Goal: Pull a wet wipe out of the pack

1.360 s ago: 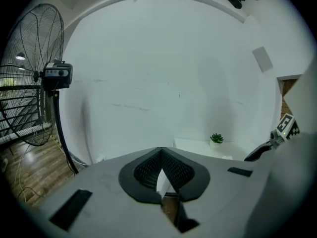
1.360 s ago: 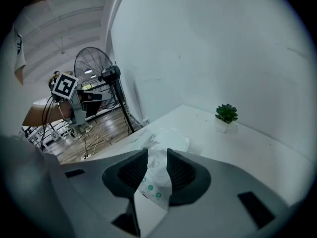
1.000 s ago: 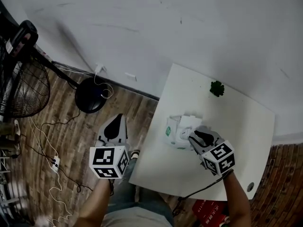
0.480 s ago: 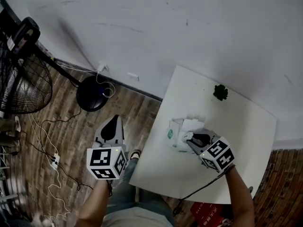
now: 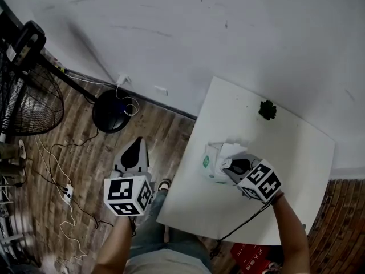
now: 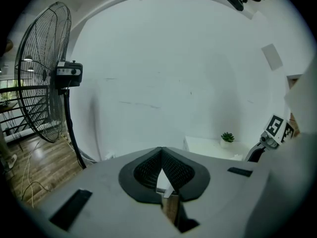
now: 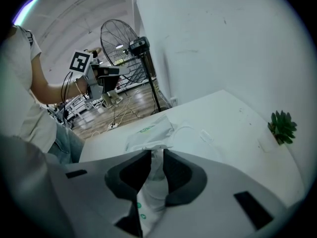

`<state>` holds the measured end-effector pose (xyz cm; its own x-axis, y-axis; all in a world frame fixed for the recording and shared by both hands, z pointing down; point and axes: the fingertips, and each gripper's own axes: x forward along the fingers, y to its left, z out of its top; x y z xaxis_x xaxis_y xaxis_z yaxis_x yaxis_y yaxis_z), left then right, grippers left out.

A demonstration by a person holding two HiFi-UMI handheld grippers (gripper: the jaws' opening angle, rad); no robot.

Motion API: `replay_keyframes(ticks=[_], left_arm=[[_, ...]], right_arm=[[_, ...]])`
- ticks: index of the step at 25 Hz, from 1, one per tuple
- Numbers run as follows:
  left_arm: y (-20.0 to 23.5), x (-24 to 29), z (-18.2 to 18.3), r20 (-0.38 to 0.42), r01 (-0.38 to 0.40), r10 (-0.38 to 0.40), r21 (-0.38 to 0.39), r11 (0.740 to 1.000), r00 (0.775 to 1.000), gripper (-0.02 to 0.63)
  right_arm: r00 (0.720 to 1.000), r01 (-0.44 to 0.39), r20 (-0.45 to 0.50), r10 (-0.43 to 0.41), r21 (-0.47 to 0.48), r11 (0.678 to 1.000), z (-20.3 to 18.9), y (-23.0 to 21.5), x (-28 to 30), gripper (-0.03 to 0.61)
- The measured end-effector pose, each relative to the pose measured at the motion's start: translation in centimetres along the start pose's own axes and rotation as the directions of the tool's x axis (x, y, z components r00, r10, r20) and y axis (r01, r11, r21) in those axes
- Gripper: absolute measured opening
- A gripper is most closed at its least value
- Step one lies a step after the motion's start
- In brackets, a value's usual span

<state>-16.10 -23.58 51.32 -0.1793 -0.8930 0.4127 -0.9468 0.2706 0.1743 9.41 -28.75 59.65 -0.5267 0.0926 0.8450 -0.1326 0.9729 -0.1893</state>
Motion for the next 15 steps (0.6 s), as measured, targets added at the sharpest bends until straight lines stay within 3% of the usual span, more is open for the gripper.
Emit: replay_keyframes(ticks=[12,15], left_arm=[[0.62,0.74,0.19,-0.005,-0.009,0.009,-0.003,1.000,1.000,0.003],[0.47,0.89,0.15,-0.008,-0.004,0.004,-0.002,1.000,1.000,0.003]], right_arm=[[0.999,-0.009,-0.036,0.010,0.021,1.000,-0.42,-0.28,0.62,0.057],[0.998,0.001,-0.067,-0.002,-0.008,1.000,-0.77,-0.32,0.74,0.019]])
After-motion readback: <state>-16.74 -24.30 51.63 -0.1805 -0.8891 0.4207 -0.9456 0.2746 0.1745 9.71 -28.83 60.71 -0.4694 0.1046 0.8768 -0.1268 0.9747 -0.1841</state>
